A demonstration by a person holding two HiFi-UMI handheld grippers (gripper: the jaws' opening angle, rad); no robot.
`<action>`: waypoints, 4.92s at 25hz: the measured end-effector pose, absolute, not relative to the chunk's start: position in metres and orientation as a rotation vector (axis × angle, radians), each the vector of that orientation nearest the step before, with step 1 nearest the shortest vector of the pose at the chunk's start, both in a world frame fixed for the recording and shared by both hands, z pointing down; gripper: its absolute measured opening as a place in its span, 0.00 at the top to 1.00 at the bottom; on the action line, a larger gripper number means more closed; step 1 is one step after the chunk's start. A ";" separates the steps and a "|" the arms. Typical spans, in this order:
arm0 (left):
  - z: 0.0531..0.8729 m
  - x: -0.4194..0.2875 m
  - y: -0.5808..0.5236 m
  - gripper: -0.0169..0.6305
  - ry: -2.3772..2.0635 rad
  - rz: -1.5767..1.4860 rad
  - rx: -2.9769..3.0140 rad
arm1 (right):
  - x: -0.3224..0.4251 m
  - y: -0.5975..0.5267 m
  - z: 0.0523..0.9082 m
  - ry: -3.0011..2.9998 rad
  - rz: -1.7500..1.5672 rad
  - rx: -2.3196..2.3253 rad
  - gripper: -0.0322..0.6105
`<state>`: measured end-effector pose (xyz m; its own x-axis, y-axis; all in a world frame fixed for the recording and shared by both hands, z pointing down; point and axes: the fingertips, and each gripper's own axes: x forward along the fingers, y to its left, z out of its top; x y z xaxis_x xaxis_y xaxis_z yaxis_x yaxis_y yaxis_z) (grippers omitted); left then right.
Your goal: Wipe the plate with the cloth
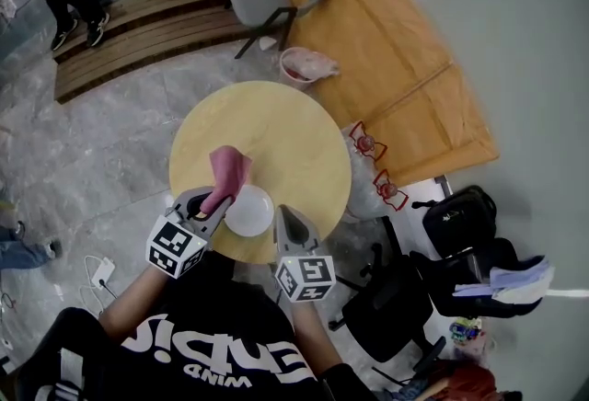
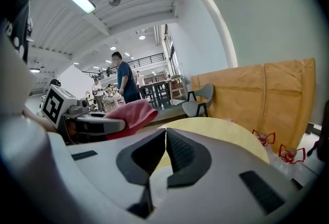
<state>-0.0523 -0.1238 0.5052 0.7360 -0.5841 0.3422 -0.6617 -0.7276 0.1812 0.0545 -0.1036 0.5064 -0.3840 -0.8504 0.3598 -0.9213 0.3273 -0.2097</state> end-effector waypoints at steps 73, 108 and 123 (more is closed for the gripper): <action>0.690 0.044 -0.113 0.90 -0.539 0.942 2.373 | 0.072 -0.106 0.749 -2.012 1.044 1.020 0.77; 0.736 0.042 -0.120 0.90 -0.582 1.118 2.272 | 0.073 -0.107 0.750 -2.016 1.031 1.041 0.78; 0.735 0.007 -0.129 0.90 -0.705 1.108 2.212 | 0.073 -0.103 0.753 -2.019 1.017 1.044 0.78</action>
